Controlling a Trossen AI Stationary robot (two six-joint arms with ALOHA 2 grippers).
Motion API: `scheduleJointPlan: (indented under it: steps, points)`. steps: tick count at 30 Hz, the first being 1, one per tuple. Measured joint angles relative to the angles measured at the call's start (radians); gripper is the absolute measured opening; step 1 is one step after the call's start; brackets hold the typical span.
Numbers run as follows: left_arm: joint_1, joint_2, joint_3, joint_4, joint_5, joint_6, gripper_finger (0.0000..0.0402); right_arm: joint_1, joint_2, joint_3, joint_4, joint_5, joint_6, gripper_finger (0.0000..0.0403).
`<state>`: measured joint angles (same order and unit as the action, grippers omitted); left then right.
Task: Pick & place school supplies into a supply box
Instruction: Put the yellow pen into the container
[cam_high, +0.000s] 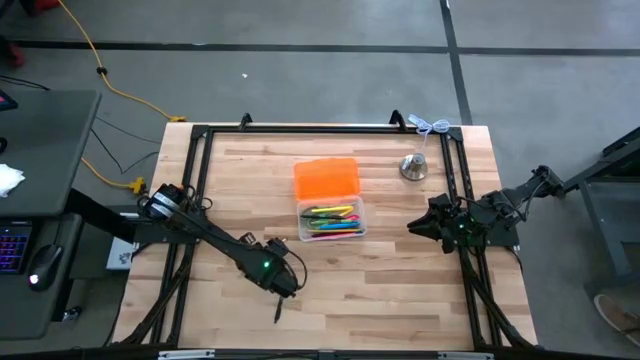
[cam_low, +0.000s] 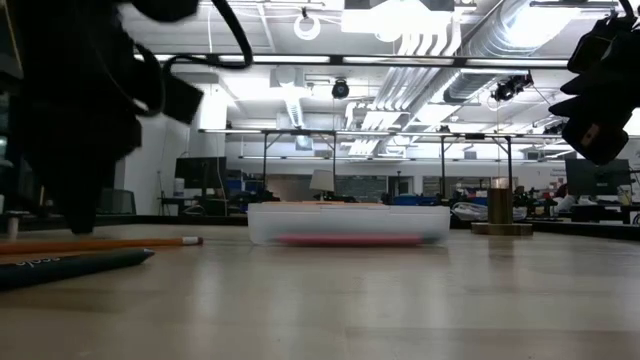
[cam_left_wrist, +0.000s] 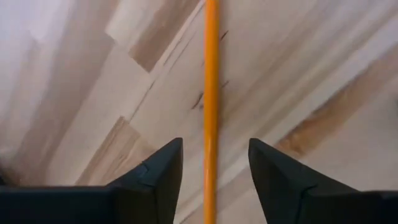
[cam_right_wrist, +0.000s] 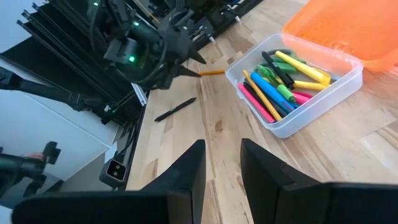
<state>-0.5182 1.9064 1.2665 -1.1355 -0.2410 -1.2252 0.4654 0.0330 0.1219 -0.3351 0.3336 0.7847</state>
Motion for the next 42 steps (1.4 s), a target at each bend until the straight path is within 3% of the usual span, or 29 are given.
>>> scheduleJointPlan:
  steps: [4, 18, 26, 42]
  points:
    - [0.035, -0.003, -0.06, 0.091, 0.056, 0.033, 0.0217, 0.0, 0.0, 0.0, 0.003, 0.0, 0.023, 0.0078]
    - [0.061, -0.015, -0.177, 0.264, 0.089, 0.122, 0.0218, 0.0, 0.0, 0.0, 0.012, 0.007, 0.075, 0.0078]
    - [0.061, -0.017, -0.198, 0.288, 0.106, 0.151, 0.0216, 0.0, 0.0, 0.0, 0.011, 0.008, 0.095, 0.0078]
    - [0.06, -0.017, -0.198, 0.318, 0.108, 0.165, 0.0094, 0.0, 0.0, 0.0, 0.011, 0.008, 0.109, 0.0078]
